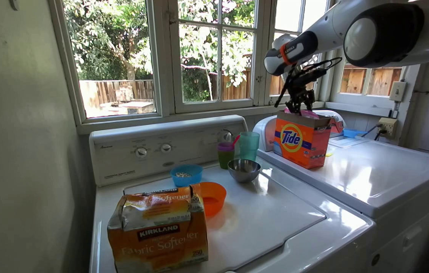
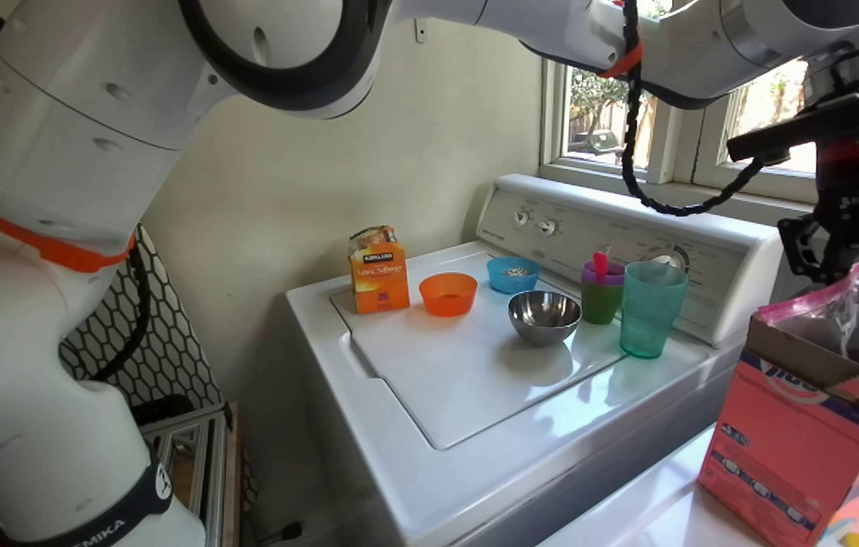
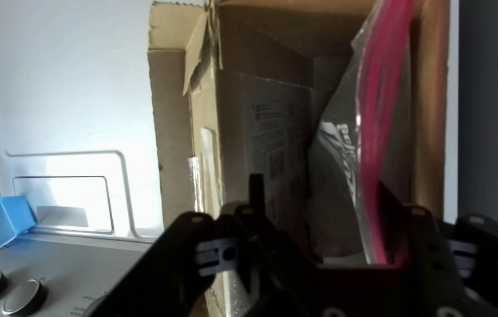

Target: Take the plastic out of the orange box on the right and put it on top of the washing machine on the right.

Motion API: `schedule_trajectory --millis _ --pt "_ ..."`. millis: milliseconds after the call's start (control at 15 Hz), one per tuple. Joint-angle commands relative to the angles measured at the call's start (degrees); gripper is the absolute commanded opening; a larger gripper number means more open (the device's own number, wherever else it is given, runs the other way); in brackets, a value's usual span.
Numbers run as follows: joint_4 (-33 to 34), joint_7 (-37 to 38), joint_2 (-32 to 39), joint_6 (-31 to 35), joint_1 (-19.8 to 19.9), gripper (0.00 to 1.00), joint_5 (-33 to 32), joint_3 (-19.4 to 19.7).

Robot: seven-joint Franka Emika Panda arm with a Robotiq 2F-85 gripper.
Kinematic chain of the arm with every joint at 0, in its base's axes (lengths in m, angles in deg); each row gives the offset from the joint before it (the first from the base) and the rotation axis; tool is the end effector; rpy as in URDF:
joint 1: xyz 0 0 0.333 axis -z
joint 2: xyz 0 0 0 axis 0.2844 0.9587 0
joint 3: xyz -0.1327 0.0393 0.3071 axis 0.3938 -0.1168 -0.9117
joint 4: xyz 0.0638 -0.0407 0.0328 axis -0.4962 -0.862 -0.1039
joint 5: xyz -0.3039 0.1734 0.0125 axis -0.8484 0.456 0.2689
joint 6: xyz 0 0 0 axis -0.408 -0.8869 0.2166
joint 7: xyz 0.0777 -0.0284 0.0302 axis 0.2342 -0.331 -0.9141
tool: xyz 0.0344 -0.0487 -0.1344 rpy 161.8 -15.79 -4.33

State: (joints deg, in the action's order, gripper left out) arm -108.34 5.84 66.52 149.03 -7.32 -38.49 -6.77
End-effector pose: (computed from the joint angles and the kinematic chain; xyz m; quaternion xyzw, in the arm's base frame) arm 0.6802 -0.2229 0.4117 0.9764 -0.0250 -0.0799 0.1989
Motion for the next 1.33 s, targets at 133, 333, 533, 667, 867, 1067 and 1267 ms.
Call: schedule_trajectory --millis 133,333,533,667,867,1067,1267 --pt "2.79 -0.04 1.91 -2.08 0.36 0.13 1.15 -0.31" --pt "2.67 -0.56 1.68 -2.48 0.41 0.00 1.50 -0.55" --pt "1.77 0.02 0.36 -2.90 -0.07 0.00 1.50 -0.58" --pt "0.68 0.60 -1.00 -2.51 -0.62 0.00 1.13 -0.54" --pt "-1.15 2.54 -3.32 -1.60 -1.85 0.00 0.02 0.05" --pt "-2.11 5.80 -5.54 -0.21 -2.81 0.00 -1.12 0.66" --pt "-2.14 8.74 -7.80 0.38 -3.59 0.00 -2.11 1.29"
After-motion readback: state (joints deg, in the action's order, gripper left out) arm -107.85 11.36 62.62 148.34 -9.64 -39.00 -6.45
